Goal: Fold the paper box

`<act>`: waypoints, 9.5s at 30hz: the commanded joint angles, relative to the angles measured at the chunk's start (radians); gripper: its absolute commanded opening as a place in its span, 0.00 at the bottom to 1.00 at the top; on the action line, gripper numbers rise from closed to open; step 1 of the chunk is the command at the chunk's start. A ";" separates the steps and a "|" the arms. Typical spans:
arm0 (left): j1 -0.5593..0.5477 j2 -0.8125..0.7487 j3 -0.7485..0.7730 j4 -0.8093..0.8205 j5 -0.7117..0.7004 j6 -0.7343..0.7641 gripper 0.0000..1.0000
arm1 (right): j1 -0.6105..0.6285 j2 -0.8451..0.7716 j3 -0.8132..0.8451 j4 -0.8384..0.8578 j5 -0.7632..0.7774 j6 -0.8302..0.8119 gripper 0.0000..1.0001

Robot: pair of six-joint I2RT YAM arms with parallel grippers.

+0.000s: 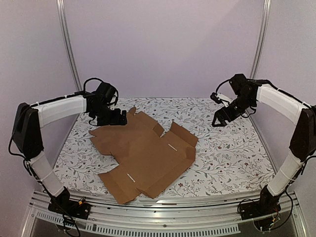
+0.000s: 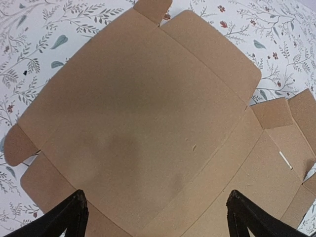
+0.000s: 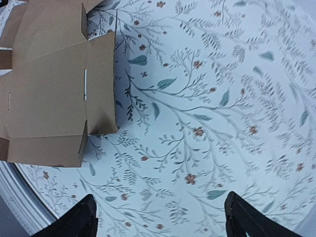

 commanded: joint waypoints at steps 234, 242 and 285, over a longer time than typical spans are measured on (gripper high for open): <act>-0.231 -0.058 -0.333 0.877 0.004 0.254 0.00 | -0.006 0.603 0.819 -0.506 -0.307 -0.454 0.39; -0.237 -0.064 -0.359 0.923 0.002 0.261 0.00 | -0.007 0.599 0.816 -0.476 -0.278 -0.431 0.42; -0.290 -0.602 -0.806 0.834 -0.036 0.101 0.70 | 0.273 0.282 0.395 0.020 0.245 -0.585 0.00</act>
